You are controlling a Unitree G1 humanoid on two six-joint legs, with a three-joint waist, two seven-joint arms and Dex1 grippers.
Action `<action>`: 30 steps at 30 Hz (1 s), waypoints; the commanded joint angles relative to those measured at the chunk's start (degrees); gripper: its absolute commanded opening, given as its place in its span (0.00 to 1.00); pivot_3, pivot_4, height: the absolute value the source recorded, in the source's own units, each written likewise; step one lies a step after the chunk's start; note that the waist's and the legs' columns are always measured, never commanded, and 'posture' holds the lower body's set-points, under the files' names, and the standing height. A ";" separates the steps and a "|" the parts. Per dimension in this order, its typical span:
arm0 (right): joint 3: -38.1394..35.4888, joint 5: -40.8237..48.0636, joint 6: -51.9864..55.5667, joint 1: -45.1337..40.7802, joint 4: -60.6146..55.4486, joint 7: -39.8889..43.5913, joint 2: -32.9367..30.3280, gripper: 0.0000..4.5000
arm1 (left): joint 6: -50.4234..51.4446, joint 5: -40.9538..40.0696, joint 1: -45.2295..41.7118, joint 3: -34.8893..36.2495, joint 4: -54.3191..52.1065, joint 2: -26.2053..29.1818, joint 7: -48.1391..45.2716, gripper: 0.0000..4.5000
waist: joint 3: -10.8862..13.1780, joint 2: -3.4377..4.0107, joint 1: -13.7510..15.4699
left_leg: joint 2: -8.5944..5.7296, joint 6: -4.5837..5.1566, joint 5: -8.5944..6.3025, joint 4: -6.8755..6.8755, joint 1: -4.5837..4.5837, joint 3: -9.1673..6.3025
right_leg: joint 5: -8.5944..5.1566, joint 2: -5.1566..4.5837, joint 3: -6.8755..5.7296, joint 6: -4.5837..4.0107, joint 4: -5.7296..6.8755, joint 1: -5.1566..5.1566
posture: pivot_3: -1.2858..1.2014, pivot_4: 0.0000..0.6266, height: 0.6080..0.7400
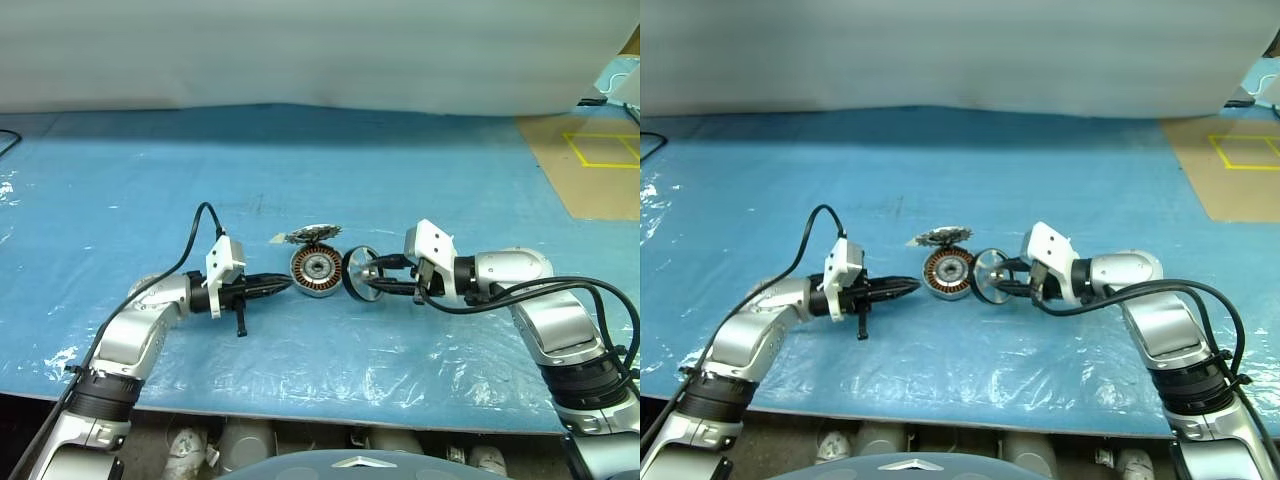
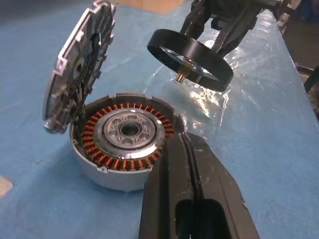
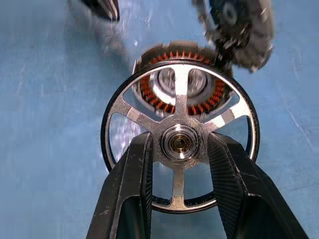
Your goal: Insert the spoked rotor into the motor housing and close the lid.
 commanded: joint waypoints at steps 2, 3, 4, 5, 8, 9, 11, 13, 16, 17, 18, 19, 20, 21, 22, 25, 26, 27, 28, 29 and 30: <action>0.42 3.43 2.72 -2.56 -3.03 -3.44 1.99 0.35 | -0.15 -0.37 -1.93 0.34 1.11 1.15 -1.78 0.00 | 0.00 0.00 0.00 | -0.01 -0.20 0.12 -0.03 -0.03 0.00 | 0.00 -0.01 0.01 0.00 -0.06 0.00 | 0.52 0.24 1.00; 1.15 3.52 2.86 -2.96 -2.64 -4.07 2.62 0.35 | -0.33 -0.21 -2.00 0.28 1.36 1.20 -1.96 0.00 | 0.00 0.00 0.00 | -0.01 -0.22 0.13 -0.05 -0.07 0.00 | 0.00 -0.01 0.01 0.00 -0.12 -0.01 | 0.52 0.24 1.00; 1.86 3.51 2.87 -3.26 -2.19 -4.59 3.12 0.35 | -0.49 -0.08 -1.98 0.20 1.48 1.22 -2.07 0.00 | 0.00 0.00 -0.03 | -0.02 -0.23 0.13 -0.09 -0.09 0.01 | 0.00 -0.01 0.01 0.00 -0.19 -0.02 | 0.52 0.24 1.00; 2.73 3.21 2.61 -3.45 -1.49 -5.08 3.63 0.35 | -0.57 -0.03 -1.79 0.12 1.33 1.21 -2.09 0.00 | 0.00 0.00 -0.03 | -0.04 -0.24 0.14 -0.12 -0.10 0.01 | 0.00 0.00 0.00 0.00 -0.21 -0.02 | 0.52 0.24 1.00; 4.56 2.73 1.93 -4.02 0.21 -5.87 4.50 0.35 | -0.49 -0.06 -1.27 0.03 0.72 1.11 -2.03 0.00 | 0.00 0.00 -0.01 | -0.02 -0.26 0.14 -0.20 -0.14 0.00 | 0.00 0.03 -0.10 0.00 -0.21 -0.05 | 0.52 0.24 1.00; 5.09 2.67 1.72 -4.35 0.65 -6.06 4.68 0.35 | -0.51 -0.03 -1.10 0.03 0.59 1.10 -2.00 0.00 | 0.00 0.00 -0.01 | -0.03 -0.26 0.14 -0.22 -0.15 0.00 | 0.00 0.03 -0.10 0.00 -0.21 -0.05 | 0.52 0.24 1.00; 5.88 2.69 1.29 -5.06 1.47 -6.16 4.97 0.35 | -0.58 0.04 -0.85 0.05 0.44 1.02 -1.81 0.00 | 0.00 0.01 -0.01 | -0.04 -0.26 0.14 -0.21 -0.16 0.00 | 0.00 0.00 -0.10 0.00 -0.22 -0.05 | 0.52 0.24 1.00; 6.34 2.79 0.97 -5.92 2.41 -6.34 5.29 0.35 | -0.64 0.14 -0.64 0.05 0.34 0.92 -1.58 0.00 | 0.00 0.01 -0.01 | -0.04 -0.26 0.14 -0.18 -0.16 0.00 | 0.00 -0.01 -0.09 0.00 -0.23 -0.04 | 0.52 0.24 1.00; 6.51 3.16 0.65 -7.06 3.43 -6.36 5.57 0.35 | -1.14 0.51 -0.35 -0.03 0.43 0.76 -1.25 0.00 | 0.00 0.01 -0.01 | -0.03 -0.26 0.14 -0.11 -0.13 0.00 | 0.00 -0.01 -0.08 0.00 -0.16 -0.02 | 0.52 0.24 1.00; 6.49 3.26 0.58 -7.33 3.67 -6.31 5.61 0.35 | -1.28 0.62 -0.31 -0.05 0.50 0.69 -1.14 0.00 | 0.01 0.01 -0.01 | -0.03 -0.26 0.14 -0.10 -0.12 0.00 | 0.00 -0.01 -0.07 0.00 -0.14 -0.02 | 0.52 0.24 1.00; 6.50 3.35 0.45 -7.72 3.95 -6.18 5.64 0.35 | -1.50 0.72 -0.27 -0.08 0.73 0.61 -1.09 0.00 | 0.00 0.01 -0.01 | -0.03 -0.26 0.14 -0.09 -0.13 0.00 | 0.00 -0.02 -0.07 0.00 -0.14 -0.02 | 0.52 0.24 1.00; 6.51 3.53 0.39 -8.23 4.18 -5.99 5.70 0.35 | -1.77 0.82 -0.20 -0.11 1.02 0.52 -1.05 0.00 | 0.00 0.01 -0.01 | -0.03 -0.26 0.14 -0.09 -0.13 0.00 | 0.00 -0.01 -0.07 0.00 -0.14 -0.02 | 0.52 0.24 1.00; 6.47 3.81 0.50 -8.87 4.48 -5.85 5.91 0.35 | -2.11 0.93 -0.08 -0.16 1.30 0.43 -1.06 0.00 | 0.00 0.01 -0.01 | -0.03 -0.26 0.14 -0.09 -0.13 0.00 | 0.00 -0.01 -0.08 0.00 -0.14 -0.02 | 0.52 0.24 1.00; 6.53 3.98 0.65 -9.56 4.90 -5.81 6.20 0.35 | -2.39 1.01 0.03 -0.19 1.51 0.32 -1.06 0.00 | 0.00 0.01 -0.02 | -0.03 -0.26 0.14 -0.09 -0.13 0.00 | 0.00 -0.01 -0.07 0.00 -0.14 -0.02 | 0.52 0.24 1.00; 6.64 4.03 0.68 -10.04 5.32 -5.73 6.41 0.35 | -2.60 1.07 0.08 -0.23 1.66 0.17 -1.02 0.00 | 0.00 0.01 -0.05 | -0.03 -0.26 0.14 -0.09 -0.13 0.00 | 0.00 0.00 -0.07 0.00 -0.14 -0.02 | 0.52 0.24 1.00; 7.38 3.94 0.43 -10.59 6.40 -5.45 6.80 0.35 | -3.10 1.25 0.06 -0.23 2.07 -0.23 -0.87 0.00 | 0.00 0.01 -0.03 | -0.03 -0.26 0.14 -0.09 -0.13 0.00 | 0.00 0.00 -0.08 0.00 -0.14 -0.02 | 0.52 0.24 1.00; 7.66 3.87 0.36 -10.61 6.76 -5.36 6.94 0.35 | -3.29 1.32 0.04 -0.18 2.26 -0.37 -0.82 0.00 | 0.00 0.01 -0.03 | -0.03 -0.26 0.14 -0.09 -0.13 0.00 | 0.00 0.00 -0.08 0.00 -0.14 -0.02 | 0.52 0.24 1.00; 7.95 3.68 0.16 -10.61 7.21 -5.34 7.11 0.35 | -3.54 1.42 0.03 -0.14 2.48 -0.45 -0.84 0.00 | 0.00 0.01 -0.03 | -0.03 -0.26 0.14 -0.09 -0.13 0.00 | 0.00 0.00 -0.08 0.00 -0.14 -0.02 | 0.52 0.24 1.00; 8.15 3.55 0.05 -10.66 7.62 -5.35 7.29 0.35 | -3.75 1.48 0.06 -0.09 2.64 -0.48 -0.86 0.00 | 0.00 0.01 -0.03 | -0.04 -0.26 0.14 -0.09 -0.14 0.00 | 0.00 0.00 -0.08 0.00 -0.14 -0.02 | 0.52 0.24 1.00; 8.21 3.57 0.08 -10.75 8.01 -5.36 7.44 0.35 | -3.87 1.53 0.08 -0.08 2.72 -0.52 -0.86 0.00 | 0.00 0.01 -0.03 | -0.04 -0.26 0.14 -0.09 -0.14 0.00 | 0.00 0.00 -0.08 0.00 -0.14 -0.02 | 0.52 0.24 1.00; 8.32 3.58 0.06 -10.96 8.49 -5.41 7.64 0.35 | -3.97 1.56 0.12 -0.06 2.77 -0.53 -0.87 0.00 | 0.00 0.01 -0.03 | -0.03 -0.26 0.14 -0.09 -0.14 0.00 | 0.00 0.00 -0.08 0.00 -0.13 -0.02 | 0.52 0.24 1.00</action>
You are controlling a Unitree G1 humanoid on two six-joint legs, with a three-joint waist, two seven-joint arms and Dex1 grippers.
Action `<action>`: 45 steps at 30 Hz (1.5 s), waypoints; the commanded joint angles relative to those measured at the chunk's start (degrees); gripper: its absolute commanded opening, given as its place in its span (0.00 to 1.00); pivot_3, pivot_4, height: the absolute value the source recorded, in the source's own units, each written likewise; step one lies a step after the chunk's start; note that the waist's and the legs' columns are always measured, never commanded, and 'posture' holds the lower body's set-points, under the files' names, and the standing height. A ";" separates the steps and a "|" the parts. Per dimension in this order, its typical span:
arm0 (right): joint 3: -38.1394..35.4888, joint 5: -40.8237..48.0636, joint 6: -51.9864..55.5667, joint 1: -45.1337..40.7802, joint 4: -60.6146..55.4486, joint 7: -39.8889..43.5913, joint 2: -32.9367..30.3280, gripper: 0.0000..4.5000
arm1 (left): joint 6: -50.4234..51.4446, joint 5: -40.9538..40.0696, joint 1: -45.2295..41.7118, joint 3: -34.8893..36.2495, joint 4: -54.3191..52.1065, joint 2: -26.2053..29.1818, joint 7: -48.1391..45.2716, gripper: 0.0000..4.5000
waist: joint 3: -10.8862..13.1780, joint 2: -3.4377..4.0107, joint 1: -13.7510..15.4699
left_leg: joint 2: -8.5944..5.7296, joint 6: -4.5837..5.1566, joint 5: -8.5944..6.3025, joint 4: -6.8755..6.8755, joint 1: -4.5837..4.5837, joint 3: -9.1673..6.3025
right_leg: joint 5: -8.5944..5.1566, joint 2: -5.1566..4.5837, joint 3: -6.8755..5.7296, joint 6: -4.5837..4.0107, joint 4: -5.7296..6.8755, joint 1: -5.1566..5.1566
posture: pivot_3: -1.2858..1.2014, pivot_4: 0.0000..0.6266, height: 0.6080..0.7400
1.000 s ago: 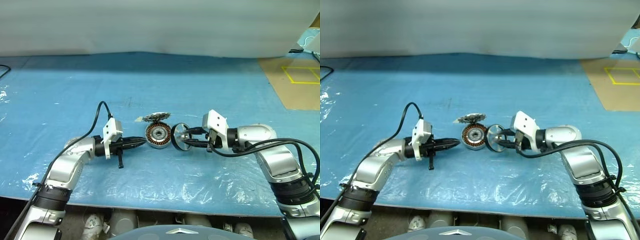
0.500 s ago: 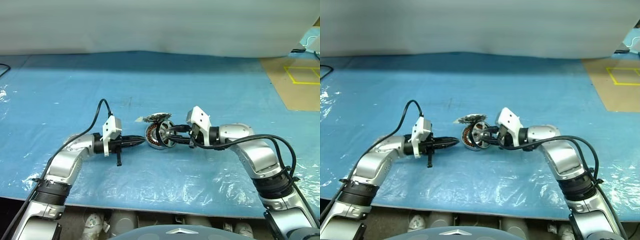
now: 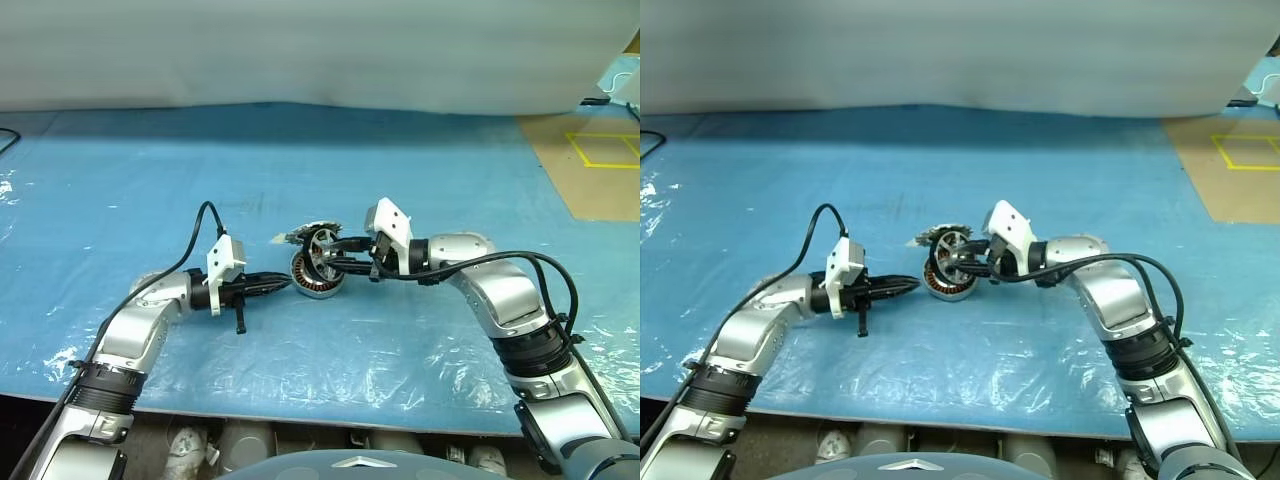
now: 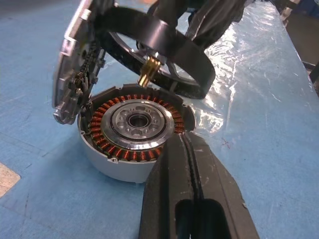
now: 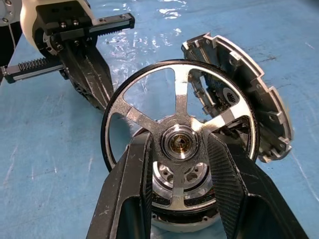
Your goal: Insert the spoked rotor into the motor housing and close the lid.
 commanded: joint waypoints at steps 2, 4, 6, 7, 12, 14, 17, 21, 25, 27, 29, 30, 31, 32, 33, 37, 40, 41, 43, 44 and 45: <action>0.18 0.90 -1.55 -1.60 0.84 -0.05 0.97 0.35 | -1.57 0.01 0.08 0.26 -0.20 -0.14 0.02 0.00 | 0.00 0.00 0.00 | 0.00 0.00 0.00 0.00 0.00 0.00 | 0.00 0.00 0.00 0.00 0.02 0.00 | 0.52 0.24 1.00; 0.54 0.64 -1.84 -1.82 1.54 -0.14 1.32 0.35 | -1.66 0.03 0.11 0.23 -0.23 -0.18 0.07 0.00 | 0.00 0.00 -0.01 | 0.00 0.00 0.00 0.02 0.00 0.00 | 0.00 -0.01 0.00 0.00 0.03 0.00 | 0.52 0.24 1.00; 1.40 -0.31 -2.72 -1.87 2.34 -0.16 1.30 0.35 | -1.71 0.04 0.11 0.20 -0.27 -0.24 0.10 0.00 | 0.00 0.00 0.01 | 0.00 0.00 0.00 0.03 0.00 0.00 | 0.00 -0.01 0.00 0.00 0.04 0.00 | 0.52 0.24 1.00; 1.59 -0.47 -2.98 -1.86 2.65 -0.12 1.34 0.35 | -1.71 0.03 0.13 0.20 -0.31 -0.24 0.10 0.00 | 0.00 0.00 0.00 | 0.00 0.00 0.00 0.03 0.00 0.00 | 0.00 -0.01 0.00 0.00 0.04 0.00 | 0.52 0.24 1.00; 2.20 -1.38 -4.56 -1.76 4.14 0.15 0.53 0.35 | -1.77 0.09 0.04 0.15 -0.26 -0.29 0.10 0.00 | 0.00 0.00 -0.01 | 0.00 0.00 0.00 0.03 0.01 0.00 | 0.00 0.00 0.00 0.00 0.04 0.00 | 0.52 0.24 1.00; 2.70 -2.01 -5.48 -1.39 4.16 0.54 -0.25 0.35 | -1.82 0.07 0.06 0.17 -0.20 -0.30 -0.02 0.00 | 0.00 0.00 0.00 | 0.00 0.00 0.00 0.04 0.02 0.00 | 0.00 -0.01 0.00 0.00 0.07 0.00 | 0.52 0.24 1.00; 2.71 -2.12 -6.40 -1.61 3.77 1.13 -0.98 0.35 | -2.23 0.13 0.04 0.21 0.38 -0.33 -0.34 0.00 | 0.00 0.00 0.01 | 0.00 0.00 0.00 0.05 0.02 0.00 | 0.00 -0.01 0.01 0.00 0.07 0.01 | 0.52 0.24 1.00; 1.97 -1.46 -6.26 -3.32 3.15 2.02 -1.47 0.35 | -3.29 0.44 -0.35 -0.01 1.89 -0.59 -0.79 0.00 | 0.00 0.00 0.01 | 0.00 0.00 0.00 0.05 0.01 0.00 | 0.00 -0.01 0.01 0.00 0.07 0.01 | 0.52 0.24 1.00; 2.23 -2.01 -7.13 -5.01 3.67 2.85 -2.14 0.35 | -4.10 0.89 -0.49 -0.31 2.75 -1.09 -0.99 0.00 | 0.00 0.00 -0.02 | 0.00 0.00 0.00 0.05 0.01 0.00 | 0.00 -0.01 0.01 0.00 0.08 0.00 | 0.52 0.24 1.00; 2.56 -2.27 -7.53 -5.38 3.88 3.26 -2.37 0.35 | -4.33 0.96 -0.49 -0.43 2.89 -1.29 -0.92 0.00 | 0.00 0.00 0.01 | 0.01 0.00 0.00 0.05 0.02 0.00 | 0.00 0.00 0.00 0.00 0.09 0.00 | 0.52 0.24 1.00; 2.73 -2.30 -7.61 -5.68 4.12 3.63 -2.38 0.35 | -4.47 1.01 -0.53 -0.57 2.99 -1.48 -0.75 0.00 | 0.00 0.00 0.02 | 0.01 0.00 0.00 0.05 0.01 0.00 | 0.00 0.00 0.00 0.00 0.08 0.00 | 0.52 0.24 1.00; 2.99 -2.44 -7.73 -5.79 4.22 3.87 -2.36 0.35 | -4.50 1.01 -0.49 -0.62 2.95 -1.58 -0.67 0.00 | 0.00 0.00 0.01 | 0.01 0.00 0.00 0.05 0.00 0.00 | 0.00 -0.01 0.00 0.00 0.08 0.00 | 0.52 0.24 1.00; 3.28 -2.53 -7.83 -5.81 4.33 4.13 -2.28 0.35 | -4.52 1.02 -0.46 -0.64 2.92 -1.65 -0.59 0.00 | 0.00 0.00 0.01 | 0.01 0.00 0.00 0.05 0.00 0.00 | 0.00 -0.01 0.00 0.00 0.08 0.00 | 0.52 0.24 1.00; 3.51 -2.57 -7.82 -5.80 4.43 4.34 -2.17 0.35 | -4.54 1.04 -0.41 -0.64 2.89 -1.71 -0.54 0.00 | 0.00 0.00 0.02 | 0.01 0.00 0.00 0.05 0.01 0.00 | 0.00 0.00 0.00 0.00 0.08 0.00 | 0.52 0.24 1.00; 3.88 -2.83 -8.08 -5.75 4.58 4.47 -2.11 0.35 | -4.53 1.05 -0.34 -0.61 2.80 -1.73 -0.49 0.00 | 0.00 0.00 0.02 | 0.01 0.00 0.00 0.05 0.01 0.00 | 0.00 0.00 0.00 0.00 0.09 0.00 | 0.52 0.24 1.00; 4.90 -3.69 -9.08 -5.69 5.24 4.68 -1.86 0.35 | -4.39 1.01 0.00 -0.45 2.37 -1.60 -0.36 0.00 | 0.00 0.00 -0.01 | 0.01 0.01 0.00 0.07 0.01 0.00 | 0.00 0.00 0.00 0.00 0.10 0.00 | 0.52 0.24 1.00; 5.38 -4.29 -9.87 -5.67 6.57 4.77 -1.73 0.35 | -4.19 1.02 0.08 -0.48 2.05 -1.52 -0.21 0.00 | 0.00 0.00 0.01 | 0.01 0.01 0.00 0.08 0.01 0.00 | 0.00 -0.01 0.00 -0.01 0.11 0.00 | 0.52 0.24 1.00; 5.54 -4.55 -10.20 -5.65 7.17 4.84 -1.72 0.35 | -4.12 1.01 0.07 -0.48 1.96 -1.50 -0.17 0.00 | 0.00 0.00 0.00 | 0.01 0.01 0.00 0.08 0.01 0.00 | 0.00 -0.01 0.00 -0.01 0.10 0.01 | 0.52 0.24 1.00; 6.22 -5.86 -11.87 -5.53 8.74 5.03 -2.01 0.35 | -3.87 1.00 0.03 -0.52 1.67 -1.43 -0.08 0.00 | 0.00 0.00 0.00 | 0.01 0.01 0.00 0.08 0.01 0.00 | 0.00 -0.01 0.00 -0.01 0.11 0.01 | 0.52 0.24 1.00; 6.35 -6.29 -12.61 -5.52 9.32 5.06 -2.06 0.35 | -3.75 1.02 0.03 -0.56 1.50 -1.40 -0.01 0.00 | 0.00 0.00 -0.01 | 0.01 0.01 0.00 0.08 0.02 0.00 | 0.00 -0.01 0.00 -0.01 0.12 0.01 | 0.52 0.24 1.00; 6.25 -6.37 -12.74 -5.78 9.68 5.11 -1.95 0.35 | -3.60 1.00 0.02 -0.59 1.30 -1.36 0.05 0.00 | 0.00 0.00 0.00 | 0.01 0.01 0.00 0.09 0.02 0.00 | 0.00 -0.01 0.00 -0.01 0.12 0.01 | 0.52 0.24 1.00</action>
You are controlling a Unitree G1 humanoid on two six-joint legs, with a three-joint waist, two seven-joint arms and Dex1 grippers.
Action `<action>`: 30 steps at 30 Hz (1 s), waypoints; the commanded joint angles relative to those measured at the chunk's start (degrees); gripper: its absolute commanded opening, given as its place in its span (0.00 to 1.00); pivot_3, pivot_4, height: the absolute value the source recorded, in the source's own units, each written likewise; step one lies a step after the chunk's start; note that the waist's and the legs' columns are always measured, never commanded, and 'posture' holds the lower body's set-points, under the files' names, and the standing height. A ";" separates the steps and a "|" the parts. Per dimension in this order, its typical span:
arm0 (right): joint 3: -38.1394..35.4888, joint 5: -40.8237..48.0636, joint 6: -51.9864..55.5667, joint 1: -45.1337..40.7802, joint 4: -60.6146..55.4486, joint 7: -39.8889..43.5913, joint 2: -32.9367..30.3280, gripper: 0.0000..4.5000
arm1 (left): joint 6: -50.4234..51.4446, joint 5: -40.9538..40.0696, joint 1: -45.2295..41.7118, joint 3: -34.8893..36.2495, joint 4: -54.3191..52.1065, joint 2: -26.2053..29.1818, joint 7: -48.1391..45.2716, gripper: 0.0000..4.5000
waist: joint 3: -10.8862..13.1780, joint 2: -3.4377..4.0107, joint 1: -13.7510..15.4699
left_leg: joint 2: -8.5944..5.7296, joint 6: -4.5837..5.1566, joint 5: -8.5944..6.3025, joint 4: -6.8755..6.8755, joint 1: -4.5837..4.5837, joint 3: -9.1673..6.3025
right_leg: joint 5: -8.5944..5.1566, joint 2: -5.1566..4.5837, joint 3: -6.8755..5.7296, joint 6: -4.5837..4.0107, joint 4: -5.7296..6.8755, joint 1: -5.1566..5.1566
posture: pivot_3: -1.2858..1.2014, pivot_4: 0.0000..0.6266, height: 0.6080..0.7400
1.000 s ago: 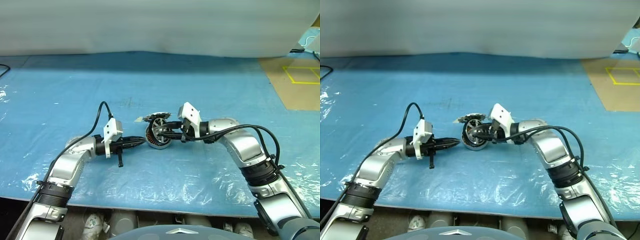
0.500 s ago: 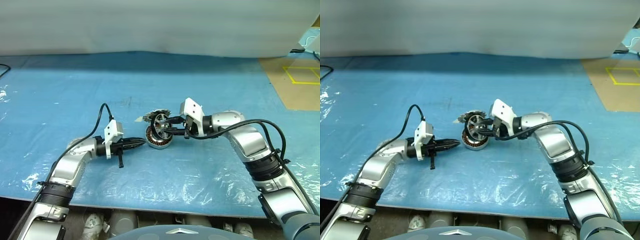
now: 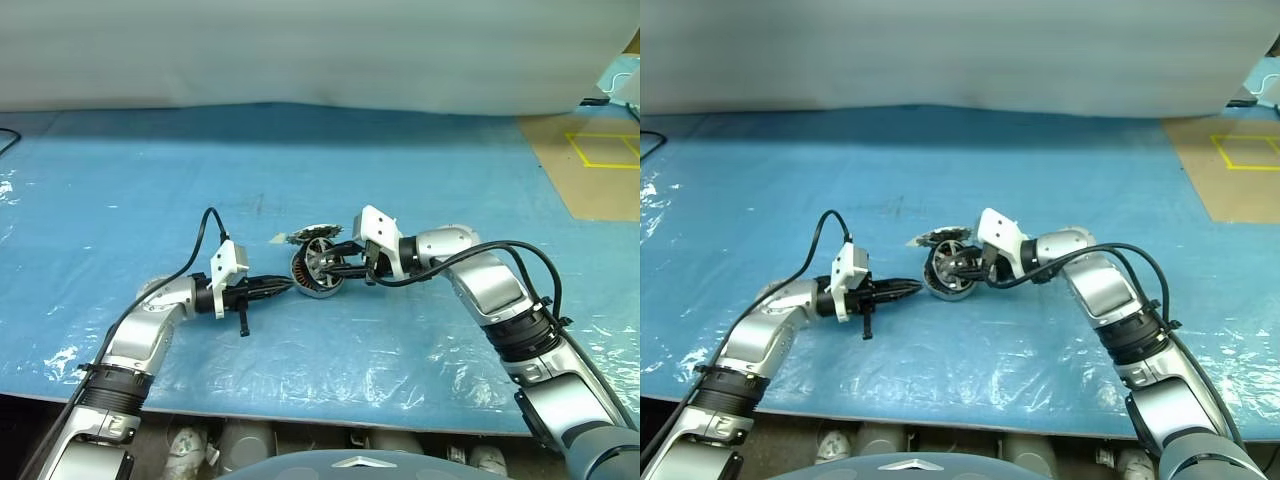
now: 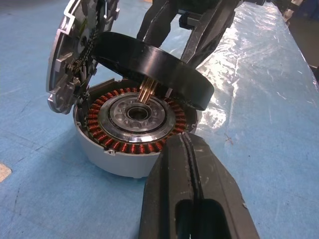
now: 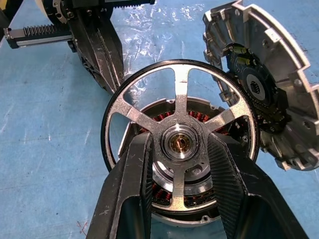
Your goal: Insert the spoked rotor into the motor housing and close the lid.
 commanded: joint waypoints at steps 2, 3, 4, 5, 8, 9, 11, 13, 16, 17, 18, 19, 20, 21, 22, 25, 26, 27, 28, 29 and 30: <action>-0.01 -0.86 -1.89 -1.51 1.10 0.40 0.03 0.35 | 0.14 -0.23 -0.16 0.06 -2.68 0.47 0.31 0.00 | 0.00 0.00 0.00 | 0.00 0.00 0.00 0.01 0.01 0.00 | 0.00 0.00 0.00 0.00 0.01 0.01 | 0.52 0.24 1.00; -0.16 -0.78 -1.90 -1.76 1.20 0.43 0.09 0.35 | 0.27 -0.26 -0.19 0.01 -2.81 0.45 0.36 0.00 | 0.00 0.00 0.01 | 0.00 0.00 0.00 0.01 0.01 0.00 | 0.00 0.00 0.00 0.00 0.02 0.01 | 0.52 0.24 1.00; -0.10 -0.99 -2.08 -1.95 1.35 0.36 0.07 0.35 | 0.31 -0.25 -0.21 -0.03 -2.86 0.45 0.36 0.00 | 0.00 0.00 0.00 | 0.00 0.00 0.00 0.02 0.01 0.00 | 0.00 0.00 0.00 0.00 0.02 0.01 | 0.52 0.24 1.00; 0.10 -1.34 -2.44 -2.03 1.48 0.34 -0.02 0.35 | 0.35 -0.24 -0.24 -0.07 -2.91 0.43 0.37 0.00 | 0.00 0.00 0.01 | 0.00 0.00 0.00 0.02 0.01 0.00 | 0.00 0.00 0.00 0.00 0.02 0.01 | 0.52 0.24 1.00; 0.92 -1.92 -3.08 -1.67 1.29 1.18 -0.45 0.35 | 0.37 -0.32 -0.40 0.02 -2.78 0.47 0.27 0.00 | 0.00 0.00 0.01 | 0.00 0.00 0.00 0.02 0.01 0.00 | 0.00 0.00 0.00 0.00 0.01 0.01 | 0.52 0.24 1.00; 1.22 -2.08 -3.20 -1.53 1.11 1.65 -0.67 0.40 | 0.31 -0.36 -0.45 0.11 -2.60 0.51 0.15 0.00 | 0.00 0.00 0.01 | 0.00 0.00 0.00 0.02 0.00 0.00 | 0.00 0.00 0.00 0.00 0.01 0.01 | 0.52 0.24 1.00; 1.42 -2.08 -3.23 -1.43 1.04 2.30 -0.83 0.50 | 0.03 -0.36 -0.47 0.23 -2.16 0.56 -0.11 0.00 | 0.00 0.00 0.00 | 0.00 0.00 0.00 0.01 0.00 0.00 | 0.00 0.00 0.00 0.00 0.01 0.01 | 0.52 0.24 1.00; 1.45 -1.93 -3.30 -1.58 1.12 2.91 -1.02 0.65 | -0.17 -0.30 -0.41 0.21 -1.98 0.50 -0.21 0.00 | 0.00 0.00 0.01 | 0.00 0.00 0.00 0.02 0.00 0.00 | 0.00 0.00 0.00 0.00 0.01 0.01 | 0.52 0.24 1.00; 1.17 -2.34 -2.69 -2.30 1.63 2.62 -0.90 0.89 | 0.01 -0.34 -0.28 0.10 -2.35 0.30 0.01 0.00 | 0.00 0.00 0.01 | 0.00 0.01 0.00 0.02 0.00 0.00 | 0.00 0.00 0.00 0.00 0.02 0.01 | 0.52 0.24 1.00; 0.91 -1.88 -2.35 -2.50 1.45 3.18 -1.04 0.96 | 0.07 -0.32 -0.26 0.05 -2.49 0.25 0.11 0.00 | 0.00 0.00 0.01 | 0.00 0.00 0.00 0.02 0.00 0.00 | 0.00 0.00 0.00 0.00 0.02 0.01 | 0.52 0.24 1.00; 0.59 -1.44 -2.02 -2.62 1.23 3.59 -1.15 0.96 | 0.11 -0.30 -0.24 0.02 -2.58 0.23 0.19 0.00 | 0.00 0.00 0.01 | 0.00 0.00 0.00 0.02 0.00 0.00 | 0.00 0.00 0.00 0.00 0.02 0.01 | 0.52 0.24 1.00; 0.02 -0.93 -1.67 -2.82 1.13 3.66 -1.07 0.96 | 0.17 -0.28 -0.23 0.02 -2.66 0.22 0.28 0.00 | 0.00 0.00 0.01 | 0.00 0.00 0.00 0.02 0.00 0.00 | 0.00 0.00 0.00 0.00 0.01 0.01 | 0.52 0.24 1.00; -0.39 -0.66 -1.42 -2.95 1.08 3.63 -0.97 0.96 | 0.21 -0.28 -0.22 0.02 -2.69 0.23 0.33 0.00 | 0.00 0.00 0.01 | 0.00 0.01 0.00 0.02 0.00 0.00 | 0.00 0.00 0.00 0.00 0.01 0.01 | 0.52 0.24 1.00; -1.12 0.01 -0.74 -3.17 1.04 3.47 -0.67 0.96 | 0.24 -0.26 -0.19 0.00 -2.76 0.22 0.40 0.00 | 0.00 0.00 0.00 | 0.00 0.01 0.00 0.02 0.00 0.00 | 0.00 0.00 0.00 0.00 0.01 0.01 | 0.52 0.24 1.00; -1.68 0.64 -0.09 -3.40 0.91 3.50 -0.52 0.96 | 0.28 -0.25 -0.17 -0.01 -2.83 0.22 0.47 0.00 | 0.00 0.00 -0.01 | 0.00 0.01 0.00 0.02 0.00 0.00 | 0.00 0.00 0.00 0.00 0.01 0.01 | 0.52 0.24 1.00; -2.64 2.28 1.18 -3.70 0.23 3.62 -0.31 0.96 | 0.43 -0.32 -0.15 0.03 -2.94 0.29 0.56 0.00 | 0.00 0.00 0.02 | 0.00 0.01 0.00 0.02 0.00 0.00 | 0.00 0.00 0.00 0.00 0.02 0.01 | 0.52 0.24 1.00; -2.92 2.93 1.67 -3.76 -0.19 3.77 -0.18 0.96 | 0.52 -0.39 -0.15 0.08 -2.98 0.35 0.54 0.00 | 0.00 0.00 0.02 | 0.00 0.01 0.00 0.02 0.00 0.00 | 0.00 0.00 0.00 0.00 0.02 0.01 | 0.52 0.24 1.00; -3.15 3.60 2.25 -3.83 -0.73 3.93 -0.03 0.96 | 0.58 -0.46 -0.15 0.14 -3.00 0.42 0.48 0.00 | 0.00 0.00 0.03 | 0.00 0.01 0.00 0.02 0.00 0.00 | 0.00 0.00 0.00 0.00 0.02 0.01 | 0.52 0.24 1.00; -3.53 4.72 3.28 -4.00 -1.54 4.19 0.22 0.96 | 0.76 -0.61 -0.16 0.24 -3.06 0.56 0.35 0.00 | 0.00 0.00 0.02 | 0.00 0.01 0.00 0.02 0.00 0.00 | 0.00 0.00 0.00 0.00 0.02 0.01 | 0.52 0.24 1.00; -3.87 5.76 4.29 -4.22 -2.22 4.35 0.43 0.96 | 0.90 -0.72 -0.18 0.32 -3.09 0.67 0.26 0.00 | 0.00 0.00 0.00 | 0.00 0.01 0.00 0.02 0.00 0.00 | 0.00 0.00 0.00 -0.01 0.02 0.00 | 0.52 0.24 1.00; -4.11 6.53 5.12 -4.49 -2.72 4.38 0.67 0.96 | 1.00 -0.80 -0.22 0.43 -3.04 0.78 0.17 0.00 | 0.00 0.00 -0.01 | 0.01 0.01 0.00 0.02 0.00 0.00 | 0.00 0.01 0.00 -0.01 0.02 0.00 | 0.52 0.24 1.00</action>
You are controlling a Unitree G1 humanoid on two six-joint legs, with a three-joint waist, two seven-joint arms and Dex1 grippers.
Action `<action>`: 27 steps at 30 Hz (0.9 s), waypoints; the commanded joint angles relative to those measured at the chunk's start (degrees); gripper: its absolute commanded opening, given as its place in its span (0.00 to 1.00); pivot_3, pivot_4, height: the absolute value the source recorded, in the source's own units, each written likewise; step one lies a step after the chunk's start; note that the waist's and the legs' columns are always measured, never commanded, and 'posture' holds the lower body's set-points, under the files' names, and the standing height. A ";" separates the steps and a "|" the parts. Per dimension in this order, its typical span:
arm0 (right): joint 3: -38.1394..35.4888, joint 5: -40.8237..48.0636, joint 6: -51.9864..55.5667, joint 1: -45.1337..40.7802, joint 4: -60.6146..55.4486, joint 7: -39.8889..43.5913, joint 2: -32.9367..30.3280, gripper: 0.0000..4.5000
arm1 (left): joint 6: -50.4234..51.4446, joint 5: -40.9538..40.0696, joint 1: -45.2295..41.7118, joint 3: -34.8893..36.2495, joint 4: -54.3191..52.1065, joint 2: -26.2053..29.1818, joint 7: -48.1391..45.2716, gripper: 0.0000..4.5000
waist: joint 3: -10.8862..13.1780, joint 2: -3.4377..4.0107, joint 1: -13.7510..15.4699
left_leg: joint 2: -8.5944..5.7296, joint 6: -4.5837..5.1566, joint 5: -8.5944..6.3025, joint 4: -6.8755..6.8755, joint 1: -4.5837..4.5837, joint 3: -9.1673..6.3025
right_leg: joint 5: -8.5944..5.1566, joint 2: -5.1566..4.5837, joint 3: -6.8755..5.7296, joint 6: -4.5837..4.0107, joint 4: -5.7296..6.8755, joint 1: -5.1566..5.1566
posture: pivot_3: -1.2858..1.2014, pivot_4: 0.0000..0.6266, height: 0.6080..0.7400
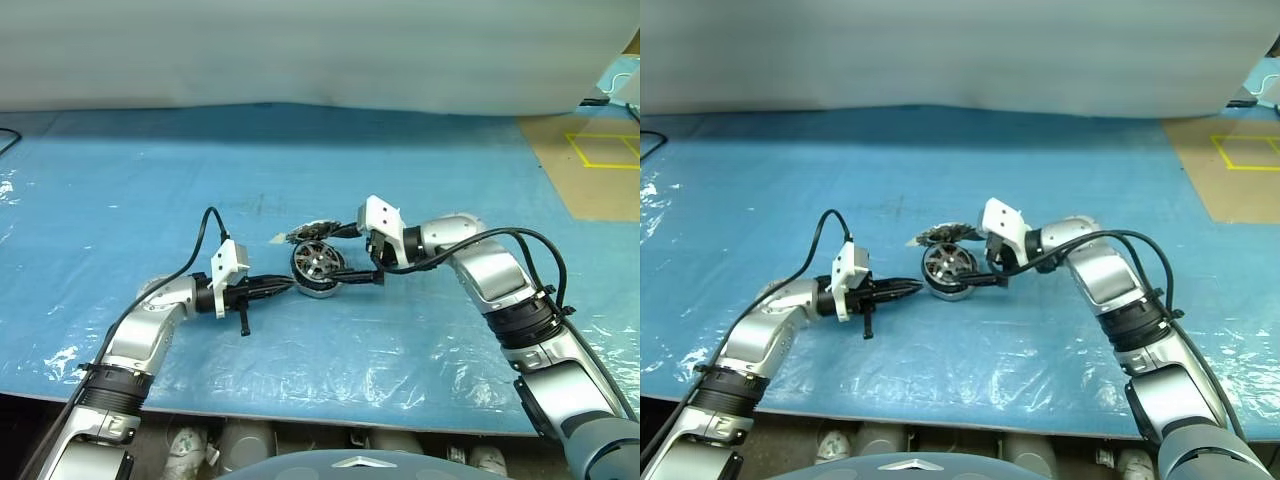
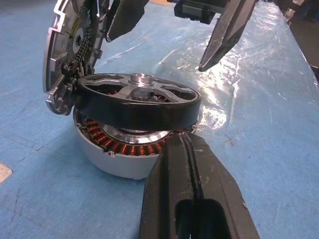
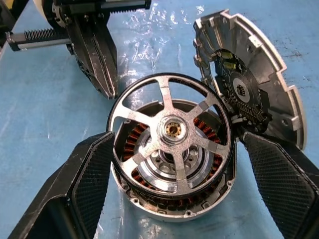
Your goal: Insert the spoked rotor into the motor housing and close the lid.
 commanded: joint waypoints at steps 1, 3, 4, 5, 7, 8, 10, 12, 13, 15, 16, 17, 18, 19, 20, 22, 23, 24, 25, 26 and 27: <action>-2.69 4.24 2.52 -1.92 -4.16 0.51 0.90 0.96 | 0.21 -0.69 -0.31 0.56 -2.30 0.83 -0.23 0.00 | 0.00 0.00 -0.01 | 0.01 0.00 0.00 0.00 0.00 0.00 | 0.00 0.01 0.00 0.00 0.00 0.00 | 0.52 0.24 1.00; -2.13 3.96 2.46 -2.28 -3.81 0.10 1.29 0.96 | 0.09 -0.50 -0.61 0.62 -1.90 0.93 -0.24 0.00 | 0.00 0.00 0.01 | 0.01 0.00 0.00 0.00 0.00 0.00 | 0.00 0.01 0.00 0.00 0.00 0.00 | 0.52 0.24 1.00; -1.74 3.65 2.17 -2.30 -3.49 -0.05 1.43 0.96 | 0.09 -0.49 -0.73 0.60 -1.79 0.92 -0.21 0.00 | 0.00 0.00 0.02 | 0.01 0.00 0.00 0.00 0.00 0.00 | 0.00 0.00 0.00 0.00 0.00 0.00 | 0.52 0.24 1.00; -1.35 3.31 1.86 -2.26 -3.10 -0.23 1.63 0.96 | 0.09 -0.51 -0.80 0.57 -1.74 0.93 -0.21 0.00 | 0.00 0.00 0.02 | 0.00 0.00 0.00 0.01 0.00 0.00 | 0.00 -0.01 0.00 0.00 0.00 0.01 | 0.52 0.24 1.00; -0.63 2.70 1.41 -2.17 -2.72 -0.32 1.86 0.96 | 0.01 -0.59 -0.82 0.64 -1.61 1.04 -0.29 0.00 | 0.00 0.00 0.02 | 0.00 0.00 0.00 0.01 0.00 0.00 | 0.00 -0.01 0.00 0.00 0.00 0.01 | 0.52 0.24 1.00; -0.14 2.23 1.01 -2.07 -2.68 -0.27 1.82 0.96 | -0.07 -0.61 -0.81 0.71 -1.50 1.10 -0.35 0.00 | 0.00 0.00 0.02 | 0.00 0.00 0.00 0.00 0.00 0.00 | 0.00 -0.01 0.00 0.00 0.00 0.01 | 0.52 0.24 1.00; 1.07 1.07 -0.07 -1.73 -2.53 -0.09 1.59 0.96 | -0.36 -0.58 -0.74 0.87 -1.14 1.28 -0.55 0.00 | 0.00 0.00 0.01 | 0.00 -0.01 0.00 0.00 0.00 0.00 | 0.00 -0.01 0.00 0.00 -0.01 0.01 | 0.52 0.24 1.00; 2.41 -0.40 -1.50 -1.30 -1.76 -0.07 1.40 0.96 | -0.64 -0.52 -0.64 1.00 -0.86 1.39 -0.67 0.00 | 0.00 0.00 0.01 | 0.00 -0.01 0.00 0.00 0.00 0.00 | 0.00 0.00 0.00 0.00 0.00 0.00 | 0.52 0.24 1.00; 3.05 -1.17 -2.37 -1.11 -1.25 0.01 1.28 0.96 | -0.75 -0.49 -0.59 1.00 -0.80 1.42 -0.69 0.00 | 0.00 0.00 0.00 | 0.00 -0.01 0.00 0.00 0.00 0.00 | 0.00 0.00 0.00 0.00 0.00 0.00 | 0.52 0.24 1.00; 3.74 -2.19 -3.32 -1.07 0.03 -0.21 1.52 0.96 | -0.91 -0.48 -0.47 0.97 -0.79 1.44 -0.68 0.00 | 0.00 0.00 0.00 | 0.00 -0.01 0.00 0.00 0.00 0.00 | 0.00 0.00 0.00 0.00 0.00 0.00 | 0.52 0.24 1.00; 3.89 -2.51 -3.62 -1.17 0.70 -0.30 1.71 0.96 | -0.99 -0.45 -0.38 0.91 -0.82 1.41 -0.64 0.00 | 0.00 0.00 0.00 | 0.00 -0.01 0.00 0.00 0.00 0.00 | 0.00 -0.01 0.00 0.00 0.00 0.00 | 0.52 0.24 1.00; 3.97 -2.76 -3.90 -1.28 1.23 -0.32 1.88 0.96 | -1.06 -0.39 -0.29 0.82 -0.86 1.37 -0.59 0.00 | 0.00 0.00 0.00 | 0.00 -0.01 0.00 0.00 0.00 0.00 | 0.00 -0.01 0.00 0.00 0.00 0.00 | 0.52 0.24 1.00; 3.99 -3.00 -4.18 -1.42 1.70 -0.40 2.04 0.96 | -1.09 -0.34 -0.22 0.74 -0.91 1.32 -0.54 0.00 | 0.00 0.00 0.00 | 0.00 -0.01 0.00 0.00 0.00 0.00 | 0.00 -0.01 0.00 0.00 0.00 0.00 | 0.52 0.24 1.00; 3.98 -3.18 -4.42 -1.57 2.13 -0.48 2.22 0.96 | -1.08 -0.27 -0.17 0.62 -0.99 1.26 -0.47 0.00 | 0.00 0.00 0.00 | 0.00 -0.01 0.00 0.00 0.00 0.00 | 0.00 -0.01 0.00 0.00 0.00 0.00 | 0.52 0.24 1.00; 3.97 -3.42 -4.69 -1.70 2.68 -0.59 2.42 0.96 | -1.04 -0.16 -0.20 0.49 -1.06 1.16 -0.32 0.00 | 0.00 0.00 -0.01 | 0.00 -0.01 0.00 0.00 0.00 0.00 | 0.00 -0.01 0.00 0.00 0.00 0.00 | 0.52 0.24 1.00; 4.00 -3.89 -5.24 -1.79 3.74 -0.81 2.71 0.96 | -0.95 -0.02 -0.40 0.28 -1.11 1.01 -0.16 0.00 | 0.00 0.00 -0.01 | 0.00 -0.01 0.00 0.00 0.00 0.00 | 0.00 0.00 0.00 0.00 0.00 0.00 | 0.52 0.24 1.00; 3.99 -3.97 -5.38 -1.78 4.02 -0.79 2.78 0.96 | -0.91 0.03 -0.57 0.22 -1.05 0.95 -0.10 0.00 | 0.00 0.00 -0.01 | 0.00 -0.01 0.00 0.00 0.00 0.00 | 0.00 0.00 0.00 0.00 0.00 0.00 | 0.52 0.24 1.00; 3.96 -4.02 -5.47 -1.78 4.16 -0.75 2.84 0.96 | -0.89 0.06 -0.68 0.18 -1.00 0.92 -0.08 0.00 | 0.00 0.00 -0.01 | 0.00 -0.01 0.00 0.00 -0.01 0.00 | 0.00 0.00 0.00 0.00 -0.01 0.00 | 0.52 0.24 1.00; 3.86 -3.98 -5.41 -1.80 4.27 -0.69 2.92 0.96 | -0.91 0.12 -0.84 0.15 -0.88 0.89 -0.05 0.00 | 0.00 0.00 0.00 | 0.00 -0.01 0.00 0.00 -0.01 0.00 | 0.00 -0.01 0.00 0.00 -0.01 0.00 | 0.52 0.24 1.00; 3.76 -3.94 -5.33 -1.84 4.36 -0.63 2.98 0.96 | -0.92 0.15 -0.95 0.13 -0.79 0.86 -0.03 0.00 | 0.00 0.00 0.00 | 0.00 -0.01 0.00 0.00 -0.01 0.00 | 0.00 -0.01 0.00 0.00 -0.01 0.00 | 0.52 0.24 1.00; 3.58 -3.80 -5.16 -1.89 4.49 -0.65 3.11 0.96 | -0.93 0.17 -1.02 0.11 -0.74 0.84 -0.02 0.00 | 0.00 0.00 0.00 | 0.00 -0.01 0.00 0.00 -0.01 0.00 | 0.00 -0.01 0.00 0.00 -0.01 0.00 | 0.52 0.24 1.00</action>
